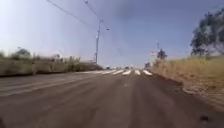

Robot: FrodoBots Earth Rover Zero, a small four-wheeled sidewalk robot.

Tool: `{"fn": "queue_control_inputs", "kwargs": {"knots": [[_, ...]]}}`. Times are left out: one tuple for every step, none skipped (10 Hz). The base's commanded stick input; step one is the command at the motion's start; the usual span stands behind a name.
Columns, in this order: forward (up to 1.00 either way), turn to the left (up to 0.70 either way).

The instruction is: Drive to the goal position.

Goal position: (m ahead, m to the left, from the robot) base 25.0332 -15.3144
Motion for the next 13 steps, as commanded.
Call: {"fn": "queue_control_inputs", "kwargs": {"knots": [[1.0,0.0],[1.0,0.0],[1.0,0.0],[1.0,0.0],[1.0,0.0],[1.0,0.0],[1.0,0.0],[1.0,0.0],[1.0,0.0],[1.0,0.0],[1.0,0.0],[1.0,0.0],[1.0,0.0]]}}
